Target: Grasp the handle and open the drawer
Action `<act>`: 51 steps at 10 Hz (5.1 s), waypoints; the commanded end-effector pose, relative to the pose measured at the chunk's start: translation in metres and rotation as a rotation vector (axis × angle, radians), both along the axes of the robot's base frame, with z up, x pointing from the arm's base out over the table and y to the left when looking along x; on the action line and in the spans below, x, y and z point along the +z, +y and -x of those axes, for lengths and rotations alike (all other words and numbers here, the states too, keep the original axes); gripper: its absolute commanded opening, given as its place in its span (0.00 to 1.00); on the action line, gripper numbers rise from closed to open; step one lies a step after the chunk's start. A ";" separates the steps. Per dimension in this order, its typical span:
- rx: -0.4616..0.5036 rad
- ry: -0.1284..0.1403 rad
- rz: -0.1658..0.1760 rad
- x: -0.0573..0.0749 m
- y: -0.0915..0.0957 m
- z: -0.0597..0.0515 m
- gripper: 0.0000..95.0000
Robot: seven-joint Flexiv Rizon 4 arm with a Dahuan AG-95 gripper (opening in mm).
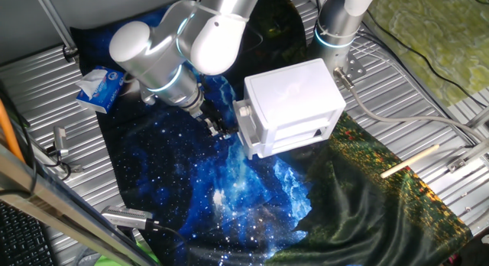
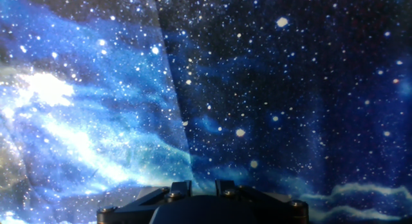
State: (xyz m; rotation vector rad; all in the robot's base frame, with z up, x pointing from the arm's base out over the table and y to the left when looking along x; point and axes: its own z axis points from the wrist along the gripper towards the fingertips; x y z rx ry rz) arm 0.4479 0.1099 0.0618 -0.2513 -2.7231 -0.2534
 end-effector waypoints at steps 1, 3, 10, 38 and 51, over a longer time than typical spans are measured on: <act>0.000 -0.004 0.005 0.000 -0.001 -0.003 0.00; 0.001 -0.012 0.005 -0.002 -0.002 -0.004 0.00; 0.000 -0.015 0.004 -0.003 -0.006 -0.010 0.00; 0.006 -0.028 0.001 0.000 -0.020 -0.045 0.00; 0.032 -0.043 -0.009 0.030 -0.022 -0.045 0.40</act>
